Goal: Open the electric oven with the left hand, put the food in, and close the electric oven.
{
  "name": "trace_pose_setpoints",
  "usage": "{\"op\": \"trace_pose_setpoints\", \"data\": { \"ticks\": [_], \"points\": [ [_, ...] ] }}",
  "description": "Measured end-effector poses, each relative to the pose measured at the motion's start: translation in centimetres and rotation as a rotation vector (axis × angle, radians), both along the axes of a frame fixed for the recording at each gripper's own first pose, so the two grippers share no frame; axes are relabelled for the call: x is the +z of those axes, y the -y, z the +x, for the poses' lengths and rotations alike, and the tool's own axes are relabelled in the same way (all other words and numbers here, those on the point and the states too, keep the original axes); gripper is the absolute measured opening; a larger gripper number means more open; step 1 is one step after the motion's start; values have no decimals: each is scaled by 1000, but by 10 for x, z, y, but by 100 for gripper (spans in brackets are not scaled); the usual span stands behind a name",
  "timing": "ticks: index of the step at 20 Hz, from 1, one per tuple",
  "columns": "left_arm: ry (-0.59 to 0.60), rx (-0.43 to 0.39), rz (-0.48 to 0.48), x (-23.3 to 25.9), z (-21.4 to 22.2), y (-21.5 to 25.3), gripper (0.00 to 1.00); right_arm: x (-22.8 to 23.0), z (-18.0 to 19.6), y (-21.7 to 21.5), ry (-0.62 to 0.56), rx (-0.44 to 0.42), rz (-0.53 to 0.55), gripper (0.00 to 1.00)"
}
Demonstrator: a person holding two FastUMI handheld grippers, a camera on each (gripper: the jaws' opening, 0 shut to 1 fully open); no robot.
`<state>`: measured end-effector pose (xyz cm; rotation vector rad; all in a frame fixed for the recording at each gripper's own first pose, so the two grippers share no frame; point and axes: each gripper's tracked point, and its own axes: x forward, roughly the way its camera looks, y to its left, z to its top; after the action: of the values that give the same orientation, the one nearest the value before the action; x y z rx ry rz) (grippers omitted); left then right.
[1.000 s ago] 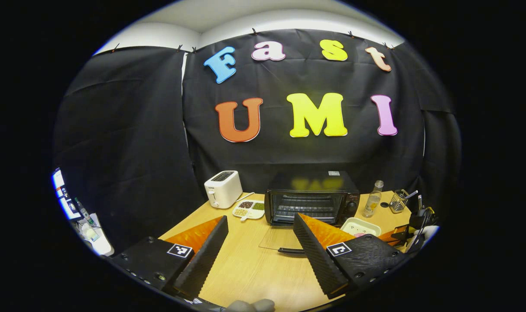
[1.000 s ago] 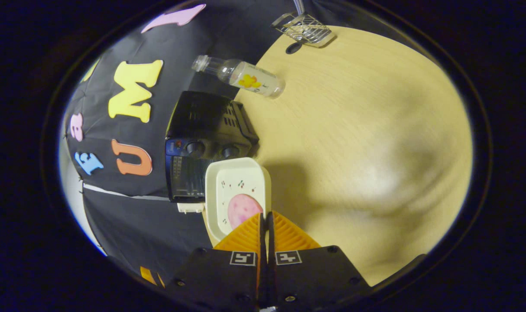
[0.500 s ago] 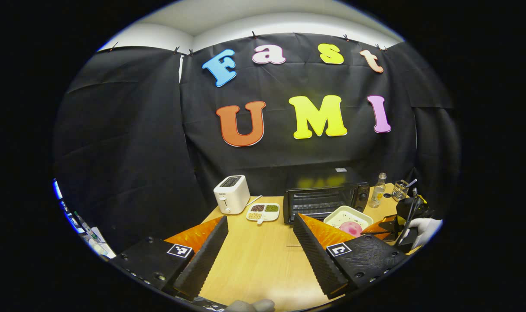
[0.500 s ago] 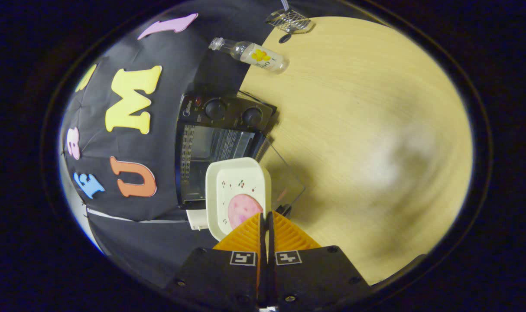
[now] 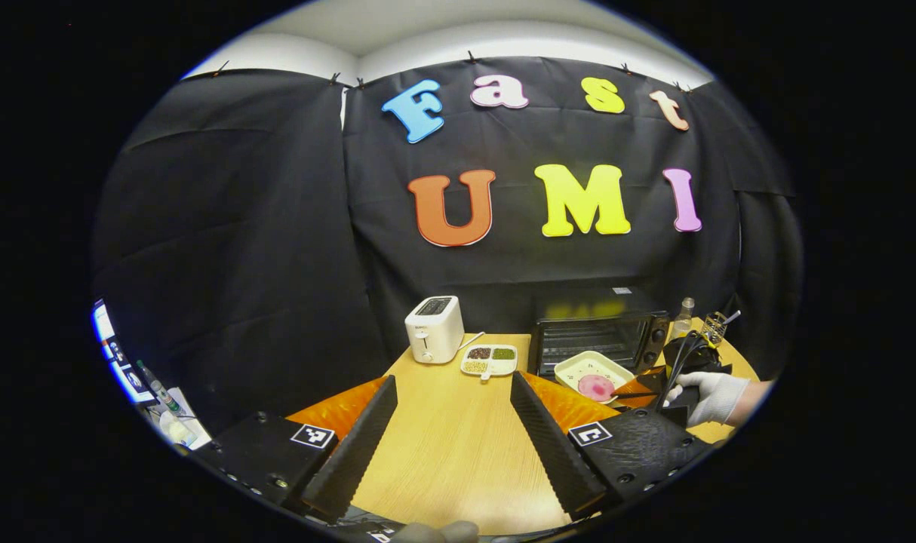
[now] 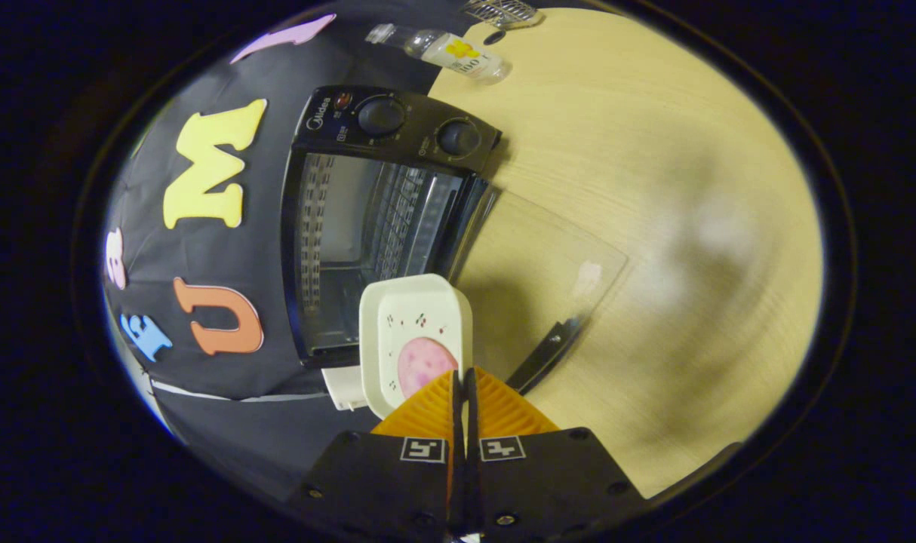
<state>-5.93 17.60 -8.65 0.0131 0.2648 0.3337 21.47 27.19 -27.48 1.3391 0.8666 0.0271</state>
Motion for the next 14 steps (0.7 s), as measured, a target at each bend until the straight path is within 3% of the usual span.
{"op": "trace_pose_setpoints", "data": {
  "ticks": [6,14],
  "points": [
    [-2,86,-1,0,6,-8,97,2,61,5,16,-13,-26,0],
    [-36,176,-3,-10,5,-14,97,10,140,38,154,-131,-69,4]
  ]
}}
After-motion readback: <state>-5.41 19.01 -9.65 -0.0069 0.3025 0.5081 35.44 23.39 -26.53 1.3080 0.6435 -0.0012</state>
